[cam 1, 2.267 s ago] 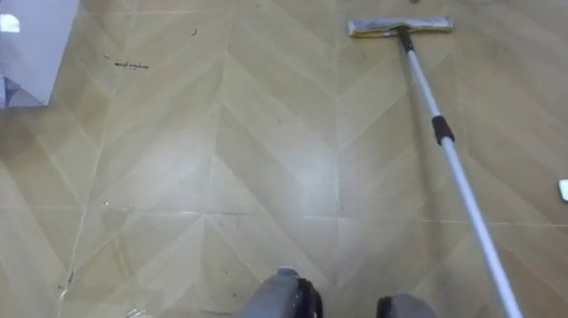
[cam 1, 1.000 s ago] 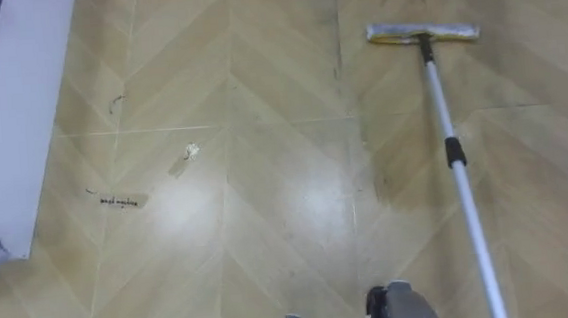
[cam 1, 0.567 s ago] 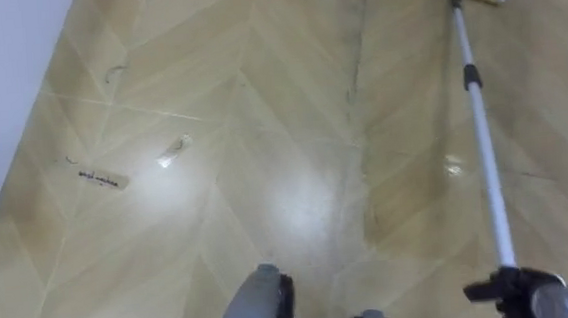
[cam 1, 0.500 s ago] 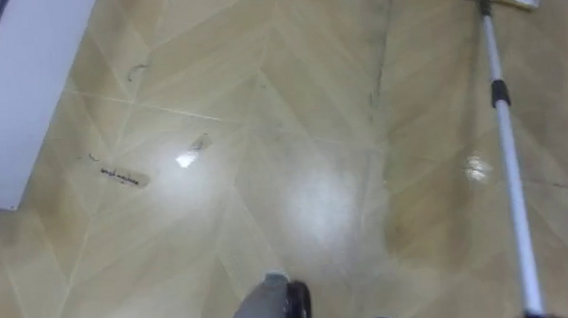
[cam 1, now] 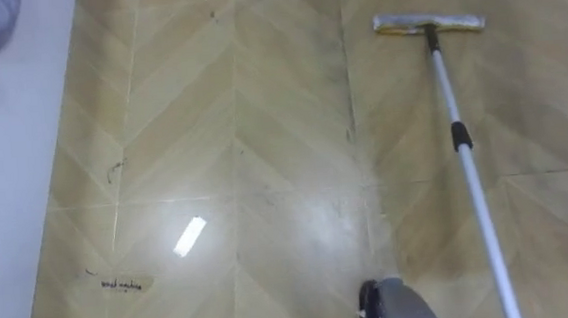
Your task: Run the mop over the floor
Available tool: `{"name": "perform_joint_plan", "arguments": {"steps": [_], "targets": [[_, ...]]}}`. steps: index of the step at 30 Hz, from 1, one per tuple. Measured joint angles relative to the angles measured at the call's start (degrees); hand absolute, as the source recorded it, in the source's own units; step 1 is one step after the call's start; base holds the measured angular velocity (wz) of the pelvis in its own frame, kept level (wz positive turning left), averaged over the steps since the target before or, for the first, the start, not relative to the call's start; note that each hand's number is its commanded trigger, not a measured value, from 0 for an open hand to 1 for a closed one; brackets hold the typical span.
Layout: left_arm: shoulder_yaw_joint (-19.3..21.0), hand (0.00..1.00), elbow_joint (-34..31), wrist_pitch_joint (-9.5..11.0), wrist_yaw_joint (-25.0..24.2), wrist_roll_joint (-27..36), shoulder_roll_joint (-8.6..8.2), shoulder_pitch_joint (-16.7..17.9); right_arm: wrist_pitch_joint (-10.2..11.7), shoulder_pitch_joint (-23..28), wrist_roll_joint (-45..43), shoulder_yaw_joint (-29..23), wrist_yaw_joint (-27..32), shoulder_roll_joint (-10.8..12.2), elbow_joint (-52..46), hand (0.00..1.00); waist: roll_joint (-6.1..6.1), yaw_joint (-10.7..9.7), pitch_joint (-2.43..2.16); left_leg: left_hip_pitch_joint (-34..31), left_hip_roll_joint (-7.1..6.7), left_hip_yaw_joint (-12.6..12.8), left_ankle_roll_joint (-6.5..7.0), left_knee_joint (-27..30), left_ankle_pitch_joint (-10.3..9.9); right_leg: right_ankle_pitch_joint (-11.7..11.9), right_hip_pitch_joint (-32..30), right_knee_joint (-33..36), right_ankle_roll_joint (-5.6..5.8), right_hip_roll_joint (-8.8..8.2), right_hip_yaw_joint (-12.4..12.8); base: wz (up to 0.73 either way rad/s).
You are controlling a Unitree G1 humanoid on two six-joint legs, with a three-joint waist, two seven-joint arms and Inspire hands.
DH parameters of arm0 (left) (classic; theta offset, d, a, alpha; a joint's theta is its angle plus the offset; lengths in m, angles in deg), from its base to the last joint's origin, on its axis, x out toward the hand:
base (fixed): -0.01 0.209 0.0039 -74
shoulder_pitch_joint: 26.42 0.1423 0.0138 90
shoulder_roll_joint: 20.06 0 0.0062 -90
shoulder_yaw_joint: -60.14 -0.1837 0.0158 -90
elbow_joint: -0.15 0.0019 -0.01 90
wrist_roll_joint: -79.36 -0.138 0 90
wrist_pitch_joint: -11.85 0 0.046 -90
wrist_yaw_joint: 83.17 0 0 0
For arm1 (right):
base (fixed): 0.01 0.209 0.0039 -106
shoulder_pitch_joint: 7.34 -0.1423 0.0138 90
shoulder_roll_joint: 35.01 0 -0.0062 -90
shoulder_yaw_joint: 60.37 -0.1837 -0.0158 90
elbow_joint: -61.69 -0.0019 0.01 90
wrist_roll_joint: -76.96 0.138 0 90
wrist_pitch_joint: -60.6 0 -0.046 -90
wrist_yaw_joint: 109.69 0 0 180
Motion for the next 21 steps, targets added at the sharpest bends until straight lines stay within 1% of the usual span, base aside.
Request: {"name": "perform_joint_plan", "arguments": {"steps": [1,2,3,4,5,6,7,8,9,10,11,12,13,14,15,16,17,18,19,20,21], "targets": [[-0.2,0.0,-0.2,-0.1,0.7,1.8,0.44,0.5,0.4,-2.6,-0.4,-0.1,-0.9,-0.9,-0.1,1.0,-1.1,0.8,0.0,-2.6,1.52,2.1,-3.9,6.4,3.5,-2.0,0.2,2.0,-0.05,-0.08,0.0,0.03],[-0.5,0.0,-0.5,-0.1,0.9,2.4,0.72,0.8,0.6,-3.7,-0.3,-0.1,-1.4,-1.2,-0.4,1.0,-1.63,1.2,0.0,-4.1,2.13,2.9,-4.4,9.3,6.0,-2.9,0.2,2.8,-0.1,0.02,0.1,0.07],[-1.3,0.0,-1.1,0.0,1.0,3.0,1.44,1.3,1.3,-5.8,-0.2,-0.1,-2.0,-1.5,-0.8,1.0,-2.75,2.1,-0.13,-7.4,2.6,3.6,-4.26,14.7,12.9,-4.4,0.3,4.2,-0.01,0.21,0.9,0.03],[-1.8,0.0,-1.9,-0.1,1.0,2.9,1.73,2.2,2.1,-7.0,0.9,0.3,-2.6,-1.5,-1.1,1.0,-4.39,3.2,0.31,-10.4,3.42,3.8,-3.51,18.2,16.2,-5.4,0.6,4.7,-0.12,0.57,1.3,0.0],[-1.8,0.0,-2.2,-0.1,1.0,2.9,1.71,2.5,2.7,-7.5,1.7,0.4,-2.8,-1.5,-1.5,1.0,-4.47,4.0,0.26,-11.6,4.35,3.8,-2.58,18.2,14.9,-5.7,0.8,4.8,-0.18,0.99,1.3,-0.15],[-1.8,0.0,-2.7,0.0,0.5,2.9,1.65,3.2,3.9,-8.1,3.6,0.5,-3.3,-1.3,-1.9,1.0,-4.7,5.3,0.4,-13.8,6.47,3.6,-0.79,14.9,11.2,-6.1,1.5,4.7,0.01,1.5,1.1,-0.13],[-1.7,0.0,-2.5,0.1,-0.1,2.8,1.39,3.6,4.4,-7.8,5.5,0.5,-3.9,-0.9,-1.9,1.0,-4.78,5.8,0.56,-15.2,7.3,2.1,-0.73,7.5,8.4,-6.9,2.9,4.2,0.37,1.53,0.9,-0.06],[-1.7,0.0,-2.5,0.1,-0.5,2.8,1.25,4.0,4.4,-7.1,6.2,0.5,-4.2,-0.7,-1.9,1.0,-4.63,5.8,0.53,-15.3,7.48,1.2,-0.82,3.0,7.7,-7.3,3.8,3.6,0.8,1.54,0.8,0.06],[-1.7,0.0,-2.3,0.3,-1.3,2.7,0.96,4.1,4.6,-5.0,7.7,0.7,-4.8,-0.7,-1.9,1.0,-3.98,5.7,0.34,-15.4,7.64,0.2,-0.39,-5.7,7.8,-8.2,5.6,2.3,1.76,1.42,0.8,0.23],[-1.2,0.0,-1.8,0.5,-1.9,2.3,0.58,4.1,5.0,-1.6,8.6,0.6,-4.8,-0.8,-1.9,1.0,-3.48,4.8,0.15,-15.4,7.22,1.0,2.01,-8.0,8.9,-9.4,7.0,1.6,3.21,-0.04,0.7,0.39],[-0.8,0.0,-1.7,0.5,-2.0,2.2,0.19,3.9,5.1,0.5,8.8,0.7,-4.8,-1.2,-1.7,1.0,-2.83,4.0,-0.32,-15.0,6.63,1.4,3.37,-8.3,8.3,-9.9,7.6,1.3,3.91,-0.34,1.1,0.73],[0.5,0.0,-1.7,0.5,-2.1,0.5,-0.57,3.0,5.2,5.4,8.7,0.6,-4.6,-1.7,-1.2,1.0,-1.86,2.8,-0.6,-13.7,5.76,2.7,5.37,-8.7,7.3,-10.2,8.1,2.4,4.64,-0.68,3.1,0.71],[1.3,0.0,-1.9,0.7,-1.9,-0.8,-0.67,2.4,5.2,9.9,8.7,0.9,-3.9,-1.2,-1.0,1.0,-1.83,2.2,-0.68,-12.1,5.22,4.8,6.95,-9.1,6.5,-9.3,7.9,5.0,5.65,-1.58,4.5,0.53],[1.4,0.0,-1.9,1.0,-1.8,-1.0,-0.64,2.3,5.2,12.0,8.7,1.0,-3.5,-0.9,-0.9,1.0,-1.7,2.0,-0.82,-11.3,4.85,5.3,7.53,-9.1,5.6,-8.4,7.8,6.5,6.31,-2.02,5.3,0.04],[1.3,0.0,-2.1,1.7,-1.8,-1.1,-0.62,2.2,5.0,15.1,8.7,1.0,-3.2,-0.3,-0.7,1.0,-1.25,1.2,-1.15,-9.9,4.27,5.6,7.83,-8.9,4.0,-5.7,6.9,9.8,7.05,-2.07,6.2,-0.19],[1.3,0.0,-2.2,2.0,-1.7,-1.4,-0.57,2.1,4.7,17.1,8.2,1.0,-3.1,0.6,-0.8,1.0,-0.74,0.1,-1.31,-8.5,3.79,5.7,8.21,-8.9,2.7,-2.0,5.9,13.5,6.91,-2.05,7.1,-0.22],[1.2,0.0,-2.3,2.4,-1.6,-1.4,-0.49,2.0,4.7,17.9,7.7,1.0,-3.0,1.3,-0.7,1.0,-0.51,-0.7,-1.32,-7.8,3.64,5.5,8.48,-8.9,2.1,0.1,5.1,15.2,7.15,-2.01,7.5,-0.14],[1.1,0.0,-2.2,3.2,-1.3,-1.3,-0.49,1.6,4.5,19.0,6.9,1.0,-2.8,2.6,-0.9,1.0,0.05,-1.9,-1.2,-6.6,3.16,4.7,8.74,-8.8,0.9,4.4,3.6,18.8,6.5,-1.68,7.8,-0.3],[1.0,0.0,-2.3,3.9,-1.0,-0.7,-0.79,1.2,4.1,19.2,6.7,1.0,-2.5,3.3,-1.3,1.0,1.05,-2.1,-0.92,-5.8,2.99,3.5,9.04,-8.5,0.0,5.9,1.5,20.9,6.39,-0.33,8.3,-0.44],[0.9,0.0,-2.5,4.1,-1.0,-0.7,-1.01,1.1,4.1,18.9,6.5,1.0,-2.2,3.5,-1.6,1.0,1.38,-2.0,-0.81,-5.6,2.98,3.0,9.15,-8.4,-0.4,5.5,0.1,21.0,6.4,0.67,8.2,-0.73],[0.0,0.0,-2.6,4.4,-1.0,-0.7,-1.18,1.1,4.1,17.7,5.9,1.1,-1.3,3.8,-2.2,1.0,2.17,-2.0,-0.54,-5.0,2.67,1.9,9.29,-8.4,-0.7,4.0,-2.6,19.7,6.13,2.04,7.8,-0.75]]}}
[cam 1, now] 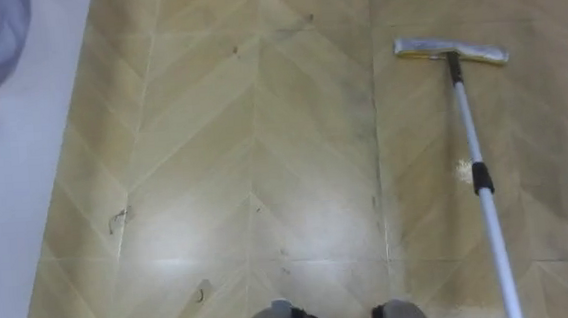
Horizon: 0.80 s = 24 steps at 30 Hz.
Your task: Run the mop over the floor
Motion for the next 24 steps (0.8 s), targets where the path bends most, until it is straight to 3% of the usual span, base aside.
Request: {"name": "perform_joint_plan", "arguments": {"steps": [2,3,5,6,7,8,9,10,11,13,14,15,16,17,18,19,21,22,24], "targets": [[-0.2,0.0,-0.1,0.0,0.0,0.1,-0.35,0.2,-0.5,-2.2,-1.4,-0.3,1.2,0.2,-0.4,1.0,0.72,-0.2,0.18,1.3,-1.76,-2.5,0.04,-1.1,0.0,-1.7,-2.5,-6.2,-0.26,1.3,-1.4,-0.63],[-0.2,0.0,0.0,-0.2,0.2,0.1,-0.42,0.7,-1.4,-4.0,-2.0,-0.5,1.8,0.3,-0.4,1.0,0.66,-0.1,0.31,2.6,-3.23,-4.9,0.05,-1.9,0.0,-2.4,-2.8,-12.4,-0.69,2.1,-2.6,-0.57],[0.1,0.0,0.2,-0.6,0.8,0.4,-0.47,1.7,-3.5,-7.8,-3.1,-0.8,2.5,0.2,-0.2,1.0,0.3,0.8,0.52,5.1,-5.06,-8.0,0.01,-3.0,0.0,-1.9,-2.0,-21.9,-1.83,3.12,-4.3,-0.53],[0.1,0.0,0.7,-1.1,1.6,0.6,-0.51,2.3,-4.7,-10.8,-4.2,-1.5,2.9,-0.2,0.1,1.0,0.13,1.1,0.56,6.4,-6.57,-10.4,-0.49,-3.0,-0.4,-1.4,-0.7,-25.6,-2.69,3.09,-5.0,-0.23],[0.2,0.0,0.8,-1.8,2.4,0.7,-0.48,2.6,-5.7,-13.4,-4.4,-1.7,3.3,-0.9,0.2,1.0,-0.21,1.4,0.63,6.8,-7.61,-11.2,-1.47,-1.8,-1.2,-0.9,0.1,-25.5,-3.97,2.41,-5.2,-0.05],[0.2,0.0,0.7,-2.1,2.7,0.7,-0.39,2.6,-5.9,-14.6,-4.4,-1.7,3.3,-1.4,0.2,1.0,-0.64,1.5,0.78,6.8,-7.74,-10.6,-2.52,-0.7,-1.4,-0.8,0.4,-24.5,-4.24,1.48,-5.6,0.31],[0.6,0.0,0.6,-2.2,2.8,1.4,0.08,2.7,-6.0,-16.9,-4.4,-1.7,3.2,-2.4,0.4,1.0,-1.71,1.5,1.07,6.3,-7.15,-7.4,-5.87,2.3,-1.5,-0.8,0.8,-21.9,-5.96,-1.09,-7.1,0.52],[0.7,0.0,0.6,-2.2,2.8,1.8,0.79,2.8,-5.3,-19.1,-4.3,-1.7,2.8,-3.0,1.1,1.0,-2.79,1.6,0.97,5.9,-5.7,-3.9,-7.88,5.0,-1.7,-2.7,1.0,-19.4,-6.31,-2.3,-8.0,0.58],[0.7,0.0,0.6,-2.2,2.8,2.0,1.08,2.8,-4.8,-19.7,-4.2,-1.7,2.4,-3.4,1.4,1.0,-3.26,1.6,0.91,5.5,-4.91,-2.5,-8.41,6.4,-1.5,-3.4,1.1,-18.7,-6.19,-2.45,-8.3,0.52],[1.2,0.0,0.0,-2.2,2.9,2.5,1.09,2.5,-1.6,-22.4,-3.1,-1.7,0.5,-4.2,1.2,1.0,-4.89,3.3,0.94,1.7,-2.39,-1.3,-12.72,12.3,1.1,-4.4,1.9,-19.0,-6.67,-2.8,-9.5,0.45],[1.2,0.0,-0.2,-2.2,2.8,2.5,1.09,2.5,-0.8,-22.5,-2.5,-1.8,0.2,-4.2,0.9,1.0,-5.31,3.6,0.76,0.7,-1.41,-1.8,-11.84,11.7,0.6,-4.4,2.2,-19.4,-6.68,-2.78,-9.5,0.66],[1.3,0.0,-1.0,-2.3,2.8,2.4,1.12,2.5,0.4,-22.2,-0.7,-1.8,-0.5,-4.1,0.8,1.0,-5.6,3.3,0.77,-1.9,1.65,-3.8,-11.15,8.2,0.2,-4.6,2.9,-20.3,-6.29,-2.5,-9.6,0.9],[1.1,0.0,-1.9,-2.4,2.5,1.8,0.86,2.6,0.7,-21.0,0.6,-2.0,-0.8,-3.8,0.9,1.0,-5.75,3.2,0.83,-4.3,4.31,-5.7,-10.96,2.2,0.7,-5.0,4.1,-21.2,-5.5,-2.16,-9.7,0.97],[1.1,0.0,-1.9,-2.6,2.4,1.3,0.63,2.6,1.0,-19.9,0.9,-2.4,-0.8,-3.5,1.0,1.0,-5.94,3.0,0.85,-4.8,5.16,-4.9,-9.91,1.5,3.1,-5.5,4.9,-21.4,-4.84,-2.39,-9.7,1.01],[1.1,0.0,-1.6,-3.0,2.1,0.8,-0.33,2.5,1.4,-17.0,1.0,-3.0,-1.0,-3.5,1.7,1.0,-5.75,2.5,0.58,-3.3,5.16,-4.2,-8.63,-0.2,4.3,-6.5,6.8,-22.1,-3.29,-3.15,-9.6,0.92],[1.1,0.0,-1.7,-3.3,1.7,-0.2,-1.14,2.4,1.4,-13.8,1.1,-3.0,-1.0,-3.5,3.3,1.0,-5.61,2.3,0.55,-0.9,4.0,-3.9,-7.89,-2.1,4.7,-6.9,9.2,-23.4,-2.08,-3.41,-8.6,0.83],[1.5,0.0,-1.6,-3.7,1.4,-2.6,-1.37,2.0,1.4,-8.0,1.0,-2.8,-0.9,-3.1,3.6,1.0,-5.56,2.3,0.51,2.7,3.23,-2.9,-6.77,-4.2,4.6,-6.9,12.3,-24.6,-1.37,-4.05,-7.5,0.22],[3.2,0.0,-1.6,-3.9,1.4,-4.2,-1.49,1.9,1.4,-4.5,0.8,-2.8,-0.9,-2.5,3.6,1.0,-5.16,2.2,0.13,4.1,3.2,-2.9,-6.61,-4.4,3.9,-6.9,14.0,-25.0,-1.31,-4.04,-7.4,-0.1],[5.0,0.0,-1.1,-3.7,1.9,-4.5,-1.66,1.2,0.7,-0.8,0.0,-2.8,-0.8,-1.3,3.6,1.0,-4.28,1.2,-0.04,6.1,3.01,-2.7,-6.24,-4.6,3.4,-6.8,15.8,-24.6,-1.26,-4.21,-7.1,-0.09]]}}
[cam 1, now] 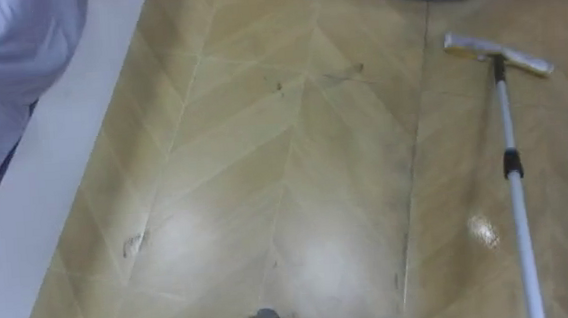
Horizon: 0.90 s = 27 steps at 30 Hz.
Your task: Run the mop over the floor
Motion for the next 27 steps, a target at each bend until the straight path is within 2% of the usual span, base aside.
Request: {"name": "perform_joint_plan", "arguments": {"steps": [1,3,6,7,9,11,14,16,17,19,22,24,27], "targets": [[0.0,0.0,0.3,0.0,0.4,0.5,-0.01,-0.7,-0.7,1.1,-0.5,0.1,0.2,0.8,-0.2,1.0,0.46,-1.0,-0.18,1.3,-0.09,0.2,0.15,-0.5,-0.2,0.3,0.9,0.0,0.51,0.03,0.5,-0.09],[0.1,0.0,0.8,1.0,0.6,2.2,0.01,-1.7,-2.4,0.9,-1.6,-0.1,0.4,2.0,-0.3,1.0,0.45,-1.4,-0.19,3.3,0.24,1.7,0.17,-1.5,-0.3,0.8,1.8,-0.3,0.7,0.12,1.3,-0.43],[0.0,0.0,2.1,1.3,0.4,5.0,-0.07,-2.5,-5.5,-4.7,-4.9,-1.1,0.7,2.2,-0.2,1.0,0.67,-1.3,0.17,6.5,0.37,2.9,0.31,-3.6,-0.2,1.1,4.3,-3.7,0.93,0.75,2.1,-0.7],[0.1,0.0,3.1,1.4,0.1,5.1,-0.08,-2.8,-7.5,-8.5,-6.9,-1.6,1.2,1.8,-0.2,1.0,1.03,-0.8,0.43,7.6,0.38,2.8,0.4,-4.9,0.5,2.5,5.1,-5.4,0.51,1.26,2.2,-0.57],[0.1,0.0,4.7,0.8,-0.1,5.8,0.41,-3.6,-8.1,-13.8,-7.8,-1.8,1.5,1.4,-0.3,1.0,1.26,-0.1,0.45,9.4,0.41,2.8,0.33,-8.0,2.2,4.5,6.4,-8.6,0.22,1.55,1.9,-0.36],[0.1,0.0,5.6,0.6,-0.2,5.9,1.72,-4.5,-7.6,-19.4,-6.8,-1.9,1.2,1.6,-0.4,1.0,0.31,0.6,1.11,12.5,0.35,2.4,-0.24,-13.0,5.1,6.5,9.3,-13.0,-0.28,1.66,1.1,0.07],[0.1,0.0,6.7,0.6,-0.3,5.9,2.5,-4.4,-6.2,-21.3,-5.4,-2.4,-0.5,1.6,-0.8,1.0,-0.26,1.9,1.07,15.8,0.54,0.7,-1.1,-16.9,6.9,8.0,13.4,-17.9,-0.82,2.34,-0.5,0.3],[0.6,0.0,6.7,0.4,-0.4,5.5,2.76,-2.6,-5.4,-20.8,-3.8,-2.5,-3.0,1.6,-1.1,1.0,-1.04,2.0,0.71,19.8,0.91,-0.9,-1.77,-20.3,7.9,8.9,18.7,-22.7,-1.41,2.79,-3.0,0.38],[0.8,0.0,6.8,0.3,-0.4,5.4,2.73,-1.8,-5.3,-20.3,-3.8,-2.7,-3.6,1.6,-1.2,1.0,-1.14,2.0,0.65,20.9,1.1,-1.2,-1.92,-21.0,8.0,9.2,20.2,-24.1,-1.56,3.08,-3.5,0.33],[1.1,0.0,6.6,-0.9,-0.5,4.6,2.72,0.3,-4.8,-16.3,-4.0,-2.6,-5.3,1.6,-1.9,1.0,-1.92,1.6,0.23,24.5,1.09,-2.5,-2.39,-23.5,8.2,9.7,25.3,-28.3,-1.8,4.05,-4.7,0.35],[1.2,0.0,5.3,-2.1,-0.7,3.2,2.64,2.1,-4.4,-10.6,-4.0,-2.2,-5.9,1.7,-2.9,1.0,-3.51,1.6,-0.08,27.9,1.3,-3.0,-2.81,-25.7,8.4,9.9,29.9,-32.4,-2.05,4.53,-6.2,0.26],[1.2,0.0,4.5,-2.7,-0.7,2.8,2.11,2.6,-3.6,-7.3,-4.7,-2.3,-5.9,1.7,-3.0,1.0,-3.8,1.4,-0.18,29.8,1.31,-2.8,-2.84,-26.6,8.4,9.9,32.2,-33.6,-2.06,4.59,-6.6,0.11],[4.8,0.0,3.8,-2.8,-0.7,-1.2,0.75,3.2,-2.8,-4.2,-9.7,-3.3,-5.1,2.6,-3.0,1.0,-3.84,-0.1,-0.1,33.6,1.31,-2.2,-2.91,-29.0,8.4,9.9,35.6,-35.2,-2.05,4.61,-6.9,0.0]]}}
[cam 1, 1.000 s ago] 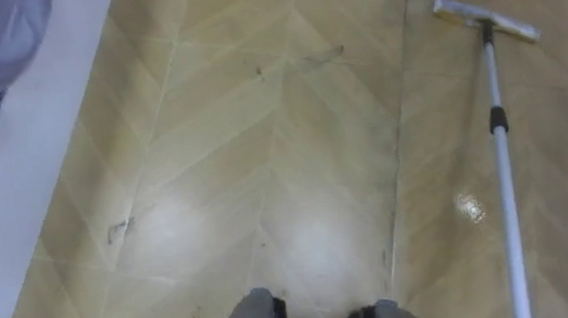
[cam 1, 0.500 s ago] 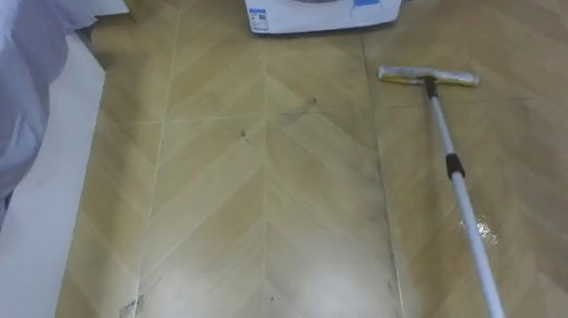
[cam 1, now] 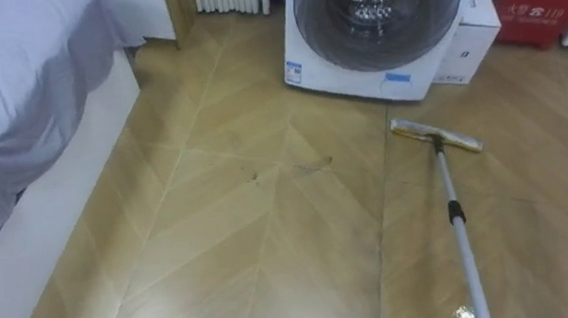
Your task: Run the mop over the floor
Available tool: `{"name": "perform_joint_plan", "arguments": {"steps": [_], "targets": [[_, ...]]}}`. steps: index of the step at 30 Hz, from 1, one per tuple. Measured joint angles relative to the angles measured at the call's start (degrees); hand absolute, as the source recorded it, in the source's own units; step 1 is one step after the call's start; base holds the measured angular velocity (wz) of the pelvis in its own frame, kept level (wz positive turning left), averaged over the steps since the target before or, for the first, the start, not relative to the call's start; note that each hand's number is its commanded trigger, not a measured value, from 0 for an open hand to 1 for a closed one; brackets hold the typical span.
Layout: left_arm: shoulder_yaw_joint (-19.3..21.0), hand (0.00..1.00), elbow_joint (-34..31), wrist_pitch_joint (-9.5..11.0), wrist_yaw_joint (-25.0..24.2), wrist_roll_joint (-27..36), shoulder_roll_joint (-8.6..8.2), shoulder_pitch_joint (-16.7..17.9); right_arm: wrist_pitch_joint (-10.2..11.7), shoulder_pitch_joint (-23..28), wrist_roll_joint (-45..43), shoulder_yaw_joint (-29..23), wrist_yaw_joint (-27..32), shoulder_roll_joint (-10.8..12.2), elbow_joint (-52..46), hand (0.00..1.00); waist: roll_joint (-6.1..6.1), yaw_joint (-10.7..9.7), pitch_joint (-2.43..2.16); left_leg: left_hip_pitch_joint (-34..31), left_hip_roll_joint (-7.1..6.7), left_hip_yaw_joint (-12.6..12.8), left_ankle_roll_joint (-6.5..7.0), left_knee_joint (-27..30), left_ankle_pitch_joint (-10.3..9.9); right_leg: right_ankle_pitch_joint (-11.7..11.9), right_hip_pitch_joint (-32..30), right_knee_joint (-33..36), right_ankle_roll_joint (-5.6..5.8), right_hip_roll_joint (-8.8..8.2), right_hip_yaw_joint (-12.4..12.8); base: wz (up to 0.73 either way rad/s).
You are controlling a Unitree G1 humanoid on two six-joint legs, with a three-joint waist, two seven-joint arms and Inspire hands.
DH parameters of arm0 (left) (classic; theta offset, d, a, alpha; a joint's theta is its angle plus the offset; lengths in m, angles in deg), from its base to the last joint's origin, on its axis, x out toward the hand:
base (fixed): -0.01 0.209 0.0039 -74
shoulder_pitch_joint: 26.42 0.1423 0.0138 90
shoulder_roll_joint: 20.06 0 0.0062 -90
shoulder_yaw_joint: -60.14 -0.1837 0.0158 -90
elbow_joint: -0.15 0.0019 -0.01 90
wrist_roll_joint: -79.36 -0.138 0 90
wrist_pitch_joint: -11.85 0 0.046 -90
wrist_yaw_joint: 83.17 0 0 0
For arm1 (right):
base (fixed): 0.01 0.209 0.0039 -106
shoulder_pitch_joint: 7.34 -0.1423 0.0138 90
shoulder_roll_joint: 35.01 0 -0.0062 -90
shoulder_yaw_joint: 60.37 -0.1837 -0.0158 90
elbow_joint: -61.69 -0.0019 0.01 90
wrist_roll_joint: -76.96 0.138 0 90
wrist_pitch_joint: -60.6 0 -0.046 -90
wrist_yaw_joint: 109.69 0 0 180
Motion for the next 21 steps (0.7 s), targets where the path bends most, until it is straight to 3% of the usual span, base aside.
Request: {"name": "perform_joint_plan", "arguments": {"steps": [7,10,21], "targets": [[3.9,0.0,-1.0,-0.1,0.1,-1.9,-0.58,0.3,-0.5,5.8,-8.3,-3.9,1.3,2.6,-3.5,1.0,0.29,-1.5,-0.34,5.1,0.06,1.5,-0.32,-3.4,0.2,0.0,3.7,-2.1,0.01,0.19,1.4,-0.14],[5.0,0.0,-1.0,-0.4,0.1,-3.5,-1.05,1.2,-1.1,6.5,-10.1,-4.8,1.1,3.6,-3.6,1.0,0.53,-1.5,-0.28,6.7,0.18,2.0,-0.32,-4.1,0.2,0.0,4.7,-2.2,0.04,0.44,2.3,-0.11],[6.0,0.0,0.9,-1.8,-1.3,-5.2,-1.17,2.3,-2.3,6.6,-12.0,-6.4,-0.4,3.7,-3.6,1.0,1.53,-1.9,-0.32,9.4,0.14,1.9,-0.45,-5.3,0.3,0.2,6.7,-2.5,0.24,0.45,3.1,-0.02]]}}
